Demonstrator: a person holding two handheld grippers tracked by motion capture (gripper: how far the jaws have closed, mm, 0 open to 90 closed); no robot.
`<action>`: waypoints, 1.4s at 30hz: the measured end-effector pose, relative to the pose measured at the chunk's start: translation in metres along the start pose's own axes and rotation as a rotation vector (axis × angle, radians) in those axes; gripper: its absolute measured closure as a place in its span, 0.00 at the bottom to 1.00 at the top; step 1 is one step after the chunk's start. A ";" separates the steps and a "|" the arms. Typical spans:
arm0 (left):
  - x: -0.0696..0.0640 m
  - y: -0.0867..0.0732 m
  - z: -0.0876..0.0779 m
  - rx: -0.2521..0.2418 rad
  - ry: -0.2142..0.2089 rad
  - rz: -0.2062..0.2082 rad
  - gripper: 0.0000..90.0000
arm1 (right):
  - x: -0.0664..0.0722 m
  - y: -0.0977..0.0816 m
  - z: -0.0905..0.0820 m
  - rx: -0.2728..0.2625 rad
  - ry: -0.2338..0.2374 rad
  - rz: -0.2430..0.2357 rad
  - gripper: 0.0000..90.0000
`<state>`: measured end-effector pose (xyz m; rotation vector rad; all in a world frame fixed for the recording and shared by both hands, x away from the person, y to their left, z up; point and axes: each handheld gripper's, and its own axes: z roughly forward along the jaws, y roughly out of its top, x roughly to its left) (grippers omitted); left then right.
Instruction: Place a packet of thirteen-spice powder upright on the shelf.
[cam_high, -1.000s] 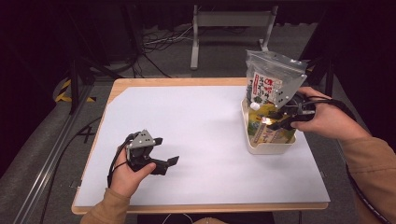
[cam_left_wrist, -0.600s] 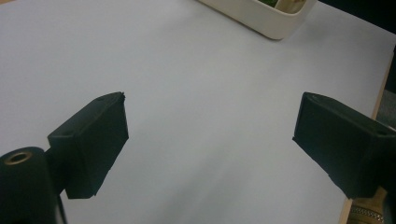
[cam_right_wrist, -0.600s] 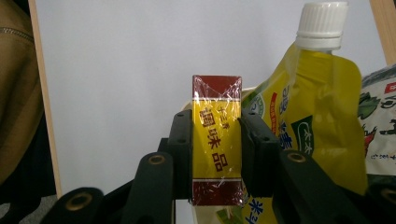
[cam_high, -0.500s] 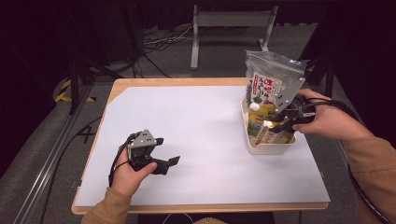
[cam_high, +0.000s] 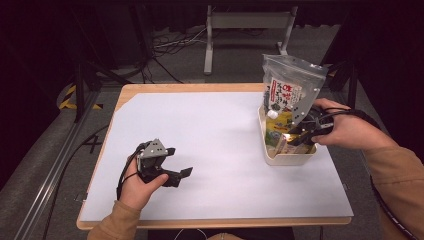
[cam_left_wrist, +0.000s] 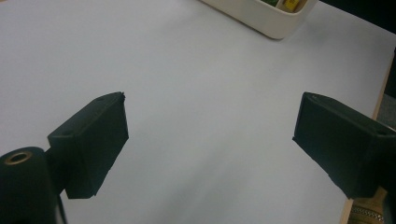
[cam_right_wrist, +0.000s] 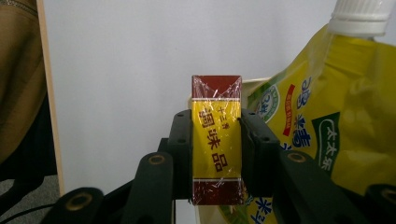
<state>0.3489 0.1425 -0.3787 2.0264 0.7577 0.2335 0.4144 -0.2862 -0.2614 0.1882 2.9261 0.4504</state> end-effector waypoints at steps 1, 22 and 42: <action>0.000 0.000 0.000 0.000 0.000 0.000 0.12 | 0.001 0.000 0.001 0.004 -0.005 -0.003 0.76; 0.003 -0.002 0.000 -0.006 -0.006 -0.021 0.11 | 0.008 0.003 0.023 0.076 -0.048 -0.035 0.76; 0.004 -0.001 0.001 -0.001 -0.001 -0.013 0.11 | 0.008 -0.006 0.038 0.119 -0.060 -0.001 0.67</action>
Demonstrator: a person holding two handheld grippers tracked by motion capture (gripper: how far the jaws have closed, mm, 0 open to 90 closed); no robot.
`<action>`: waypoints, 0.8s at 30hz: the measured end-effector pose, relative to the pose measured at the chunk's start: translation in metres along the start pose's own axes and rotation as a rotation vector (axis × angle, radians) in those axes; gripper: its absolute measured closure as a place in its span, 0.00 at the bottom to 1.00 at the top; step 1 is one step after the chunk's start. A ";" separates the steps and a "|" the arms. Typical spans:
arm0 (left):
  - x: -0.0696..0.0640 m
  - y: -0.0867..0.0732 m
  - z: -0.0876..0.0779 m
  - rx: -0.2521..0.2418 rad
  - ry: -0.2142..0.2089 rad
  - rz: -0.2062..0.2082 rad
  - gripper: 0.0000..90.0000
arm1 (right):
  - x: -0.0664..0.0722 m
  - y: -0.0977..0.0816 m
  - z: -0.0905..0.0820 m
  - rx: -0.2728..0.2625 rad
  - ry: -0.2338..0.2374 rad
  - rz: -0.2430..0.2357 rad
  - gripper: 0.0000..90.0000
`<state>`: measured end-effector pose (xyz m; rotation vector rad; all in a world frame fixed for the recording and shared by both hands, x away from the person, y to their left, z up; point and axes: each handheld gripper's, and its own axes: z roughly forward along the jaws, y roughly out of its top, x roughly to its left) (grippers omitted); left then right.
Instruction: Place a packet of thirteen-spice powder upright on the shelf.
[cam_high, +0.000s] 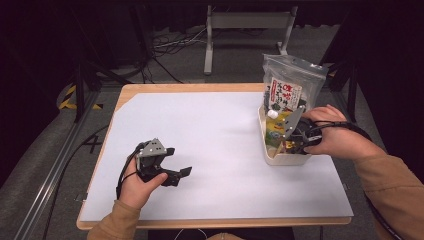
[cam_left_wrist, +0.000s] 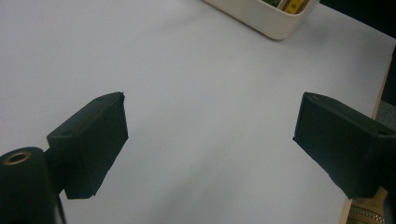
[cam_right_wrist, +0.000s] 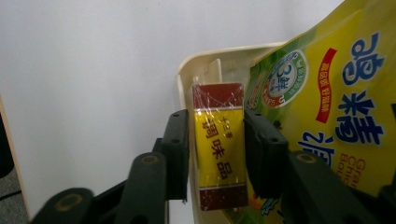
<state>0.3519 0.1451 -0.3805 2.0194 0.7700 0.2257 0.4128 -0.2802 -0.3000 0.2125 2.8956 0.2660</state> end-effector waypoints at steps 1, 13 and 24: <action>0.000 0.000 0.000 0.000 -0.005 -0.005 0.11 | 0.000 -0.001 0.000 -0.015 0.002 0.007 0.65; 0.000 -0.002 -0.003 -0.005 -0.015 -0.002 0.09 | 0.012 -0.018 -0.015 -0.240 -0.076 0.102 0.46; 0.001 -0.016 -0.021 -0.014 0.010 0.011 0.09 | 0.044 -0.048 -0.029 -0.451 -0.203 0.297 0.44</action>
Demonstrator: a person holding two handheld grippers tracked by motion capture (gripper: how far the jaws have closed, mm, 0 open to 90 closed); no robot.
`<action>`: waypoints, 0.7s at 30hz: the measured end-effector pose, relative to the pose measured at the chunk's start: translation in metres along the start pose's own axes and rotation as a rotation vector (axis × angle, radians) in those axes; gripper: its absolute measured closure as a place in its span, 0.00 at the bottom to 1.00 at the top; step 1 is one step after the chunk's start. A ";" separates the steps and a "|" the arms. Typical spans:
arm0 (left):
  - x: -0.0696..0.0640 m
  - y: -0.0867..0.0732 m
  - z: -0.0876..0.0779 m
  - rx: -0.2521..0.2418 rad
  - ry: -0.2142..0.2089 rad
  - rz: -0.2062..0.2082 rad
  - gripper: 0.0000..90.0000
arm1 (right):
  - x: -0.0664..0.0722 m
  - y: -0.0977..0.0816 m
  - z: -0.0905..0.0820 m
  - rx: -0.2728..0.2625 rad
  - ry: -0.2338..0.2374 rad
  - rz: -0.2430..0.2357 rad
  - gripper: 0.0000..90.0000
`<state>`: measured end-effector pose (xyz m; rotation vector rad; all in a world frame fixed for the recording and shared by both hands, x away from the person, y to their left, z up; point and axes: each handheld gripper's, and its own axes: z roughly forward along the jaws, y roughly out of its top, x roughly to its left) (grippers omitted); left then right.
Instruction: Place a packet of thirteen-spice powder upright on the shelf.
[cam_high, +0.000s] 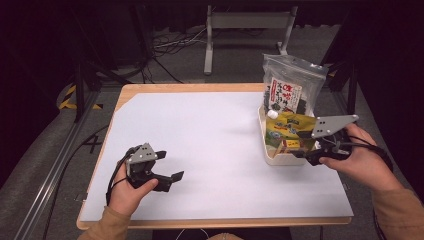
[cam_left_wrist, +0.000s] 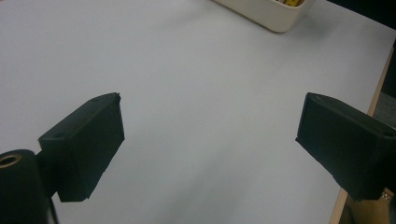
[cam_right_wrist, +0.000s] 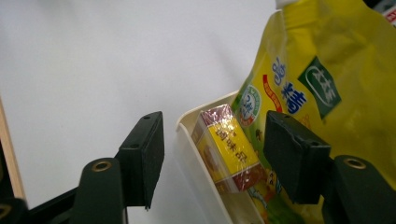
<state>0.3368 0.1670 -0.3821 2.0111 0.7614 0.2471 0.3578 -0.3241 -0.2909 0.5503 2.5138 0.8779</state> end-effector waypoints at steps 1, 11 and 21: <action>0.000 -0.002 -0.002 -0.001 0.003 -0.007 0.09 | 0.000 0.000 0.000 0.000 0.000 0.000 0.44; 0.006 -0.021 -0.022 -0.037 0.019 -0.016 0.07 | 0.018 -0.039 -0.006 -0.124 -0.046 0.170 0.44; 0.011 -0.038 -0.032 -0.055 0.031 -0.020 0.05 | 0.027 -0.070 -0.001 -0.168 -0.072 0.267 0.41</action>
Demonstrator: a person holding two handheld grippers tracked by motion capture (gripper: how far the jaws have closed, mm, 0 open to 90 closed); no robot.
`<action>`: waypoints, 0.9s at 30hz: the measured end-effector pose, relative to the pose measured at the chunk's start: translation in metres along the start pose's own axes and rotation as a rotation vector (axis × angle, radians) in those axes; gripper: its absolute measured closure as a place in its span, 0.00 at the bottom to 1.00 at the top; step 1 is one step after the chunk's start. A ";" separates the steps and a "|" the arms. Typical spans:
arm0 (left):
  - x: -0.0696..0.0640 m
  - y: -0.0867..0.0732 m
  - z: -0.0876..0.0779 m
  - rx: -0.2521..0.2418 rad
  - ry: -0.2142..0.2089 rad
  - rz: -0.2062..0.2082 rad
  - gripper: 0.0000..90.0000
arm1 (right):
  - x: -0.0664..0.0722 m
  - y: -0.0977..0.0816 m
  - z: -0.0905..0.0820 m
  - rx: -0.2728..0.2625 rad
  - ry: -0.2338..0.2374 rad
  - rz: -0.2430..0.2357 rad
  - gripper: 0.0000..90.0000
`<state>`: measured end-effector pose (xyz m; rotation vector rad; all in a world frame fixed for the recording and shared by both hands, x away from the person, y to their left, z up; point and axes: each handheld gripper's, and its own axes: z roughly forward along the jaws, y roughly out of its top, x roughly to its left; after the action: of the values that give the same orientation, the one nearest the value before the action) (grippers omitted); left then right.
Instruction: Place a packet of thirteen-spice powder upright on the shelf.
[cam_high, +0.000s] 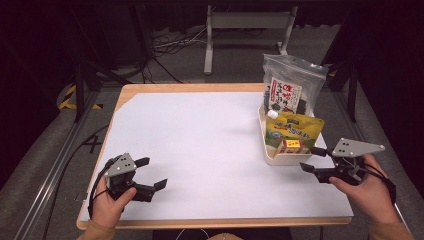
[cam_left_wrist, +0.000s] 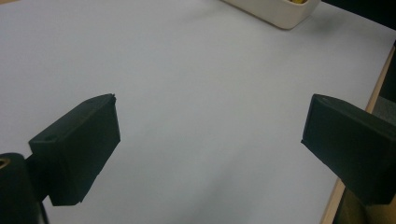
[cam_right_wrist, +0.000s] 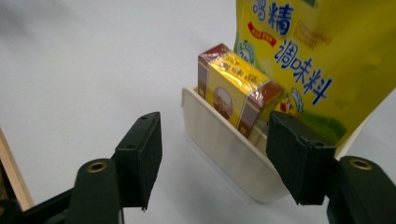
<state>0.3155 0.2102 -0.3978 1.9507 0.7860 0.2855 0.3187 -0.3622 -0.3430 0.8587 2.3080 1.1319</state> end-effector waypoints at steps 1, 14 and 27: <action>0.001 -0.002 0.000 -0.002 0.004 -0.005 0.05 | 0.000 -0.004 0.001 -0.009 0.002 0.015 0.40; 0.012 -0.016 0.000 -0.041 0.025 -0.018 0.04 | 0.007 -0.035 0.022 -0.052 -0.032 0.061 0.38; 0.013 -0.019 0.000 -0.047 0.031 -0.025 0.03 | 0.010 -0.046 0.033 -0.071 -0.055 0.080 0.36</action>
<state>0.3181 0.2245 -0.4162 1.8954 0.8162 0.3173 0.3162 -0.3593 -0.4002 0.9504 2.1930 1.2012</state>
